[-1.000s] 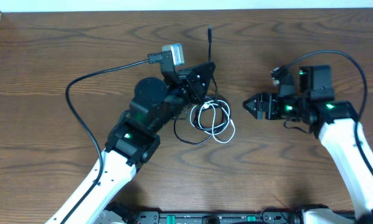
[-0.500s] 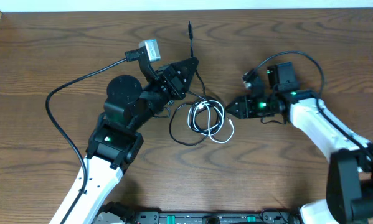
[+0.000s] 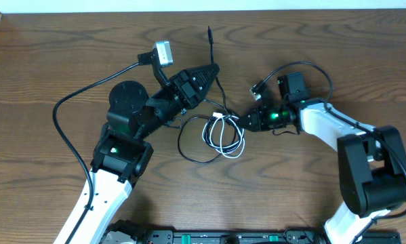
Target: Untangle cables
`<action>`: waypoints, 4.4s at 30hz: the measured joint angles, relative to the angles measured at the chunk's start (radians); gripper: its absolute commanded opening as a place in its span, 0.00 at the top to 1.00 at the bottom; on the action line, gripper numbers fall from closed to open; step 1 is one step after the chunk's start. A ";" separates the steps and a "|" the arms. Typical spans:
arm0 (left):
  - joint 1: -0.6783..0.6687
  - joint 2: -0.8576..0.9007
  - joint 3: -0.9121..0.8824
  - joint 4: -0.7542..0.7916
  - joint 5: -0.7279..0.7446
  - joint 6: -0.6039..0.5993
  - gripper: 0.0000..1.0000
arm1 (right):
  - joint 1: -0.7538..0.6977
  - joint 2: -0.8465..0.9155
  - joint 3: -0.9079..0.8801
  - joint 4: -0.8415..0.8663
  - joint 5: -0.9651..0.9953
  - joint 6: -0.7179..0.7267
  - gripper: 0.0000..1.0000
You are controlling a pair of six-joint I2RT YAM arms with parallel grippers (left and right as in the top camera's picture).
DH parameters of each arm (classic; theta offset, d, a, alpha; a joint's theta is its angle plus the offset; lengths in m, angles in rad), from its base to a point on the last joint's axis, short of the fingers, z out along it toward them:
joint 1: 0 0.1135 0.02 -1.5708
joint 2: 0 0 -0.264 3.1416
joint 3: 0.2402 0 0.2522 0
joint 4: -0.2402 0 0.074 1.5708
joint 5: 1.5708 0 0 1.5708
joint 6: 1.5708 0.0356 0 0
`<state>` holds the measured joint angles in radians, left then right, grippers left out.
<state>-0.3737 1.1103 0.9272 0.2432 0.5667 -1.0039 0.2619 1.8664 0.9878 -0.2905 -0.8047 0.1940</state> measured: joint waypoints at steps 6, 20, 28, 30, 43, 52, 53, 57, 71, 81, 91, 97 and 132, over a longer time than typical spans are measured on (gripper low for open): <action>0.000 0.000 0.000 0.000 0.009 -0.029 0.93 | 0.026 0.022 0.000 0.027 0.017 0.000 0.76; 0.007 -0.004 0.001 0.275 0.056 -0.212 0.93 | 0.063 0.024 0.000 0.064 0.112 0.039 0.99; 0.079 -0.015 0.001 0.218 0.077 -0.233 0.93 | 0.059 0.020 0.001 0.054 0.156 0.067 0.99; 0.093 -0.016 0.002 0.148 0.091 -0.220 0.93 | 0.053 0.006 0.002 0.021 0.177 0.078 0.99; 0.117 -0.020 0.005 -0.363 0.122 0.087 0.70 | 0.021 -0.351 0.008 -0.278 0.619 0.187 0.99; 0.115 -0.019 0.005 -0.575 0.019 0.252 0.45 | 0.021 -0.504 0.009 -0.272 0.595 0.206 0.93; 0.113 -0.018 0.005 -0.571 0.012 0.261 0.44 | 0.021 -0.507 0.010 -0.274 0.592 0.211 0.87; 0.081 0.012 0.005 -0.557 -0.002 0.328 0.44 | 0.016 -0.506 0.011 -0.275 0.587 0.217 0.75; -0.173 0.304 0.005 -0.537 -0.063 0.574 0.44 | -0.090 -0.506 0.011 -0.368 0.581 0.223 0.67; -0.210 0.481 0.005 -0.477 -0.244 0.628 0.44 | -0.090 -0.506 0.011 -0.371 0.581 0.222 0.64; -0.270 0.584 0.005 -0.413 -0.263 0.637 0.92 | -0.090 -0.506 0.011 -0.379 0.581 0.220 0.64; -0.270 0.557 0.005 -0.352 -0.279 0.642 0.93 | -0.090 -0.506 0.011 -0.380 0.581 0.219 0.64; -0.189 -0.113 0.082 -0.199 -0.287 0.461 0.93 | 0.078 -0.334 0.011 -0.216 0.349 0.189 0.53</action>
<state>-0.5625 0.9970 1.0096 0.0441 0.2794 -0.5430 0.3397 1.5326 0.9989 -0.5068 -0.4561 0.3828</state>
